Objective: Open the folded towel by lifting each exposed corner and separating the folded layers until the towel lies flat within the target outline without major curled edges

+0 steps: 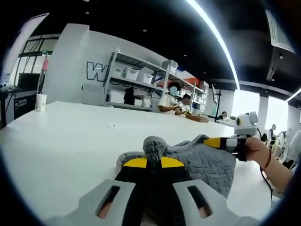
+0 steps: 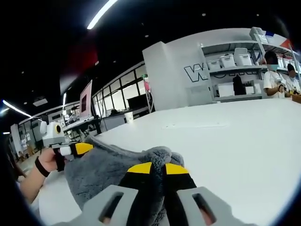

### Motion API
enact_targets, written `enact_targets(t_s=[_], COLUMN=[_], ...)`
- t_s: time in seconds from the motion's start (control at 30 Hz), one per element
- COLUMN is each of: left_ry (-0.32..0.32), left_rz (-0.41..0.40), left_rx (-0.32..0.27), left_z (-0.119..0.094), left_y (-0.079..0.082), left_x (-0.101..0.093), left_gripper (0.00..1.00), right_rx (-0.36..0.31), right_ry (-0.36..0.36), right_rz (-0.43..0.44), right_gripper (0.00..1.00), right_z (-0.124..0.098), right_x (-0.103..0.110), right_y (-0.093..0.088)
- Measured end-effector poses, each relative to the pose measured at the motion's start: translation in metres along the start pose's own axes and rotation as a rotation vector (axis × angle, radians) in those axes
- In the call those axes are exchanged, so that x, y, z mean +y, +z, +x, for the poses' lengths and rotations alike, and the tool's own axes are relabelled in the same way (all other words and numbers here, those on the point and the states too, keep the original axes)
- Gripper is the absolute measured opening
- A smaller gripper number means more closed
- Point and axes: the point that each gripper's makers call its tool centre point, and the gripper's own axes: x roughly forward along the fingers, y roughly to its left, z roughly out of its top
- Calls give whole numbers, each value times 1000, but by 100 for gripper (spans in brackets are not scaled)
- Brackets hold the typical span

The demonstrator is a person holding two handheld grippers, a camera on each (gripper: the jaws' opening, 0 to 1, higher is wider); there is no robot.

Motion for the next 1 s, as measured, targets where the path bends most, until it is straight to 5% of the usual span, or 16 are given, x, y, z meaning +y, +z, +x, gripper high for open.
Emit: enact_targets(t_s=[1.0], left_ry=[-1], left_rz=[73], left_rx=[-74], left_z=[-16], left_y=[24], left_x=[-19], left_gripper=[4], right_rx=[-59], right_ry=[-37], right_rz=[-65], right_gripper=[0], right_z=[-19], right_x=[10], right_y=[26])
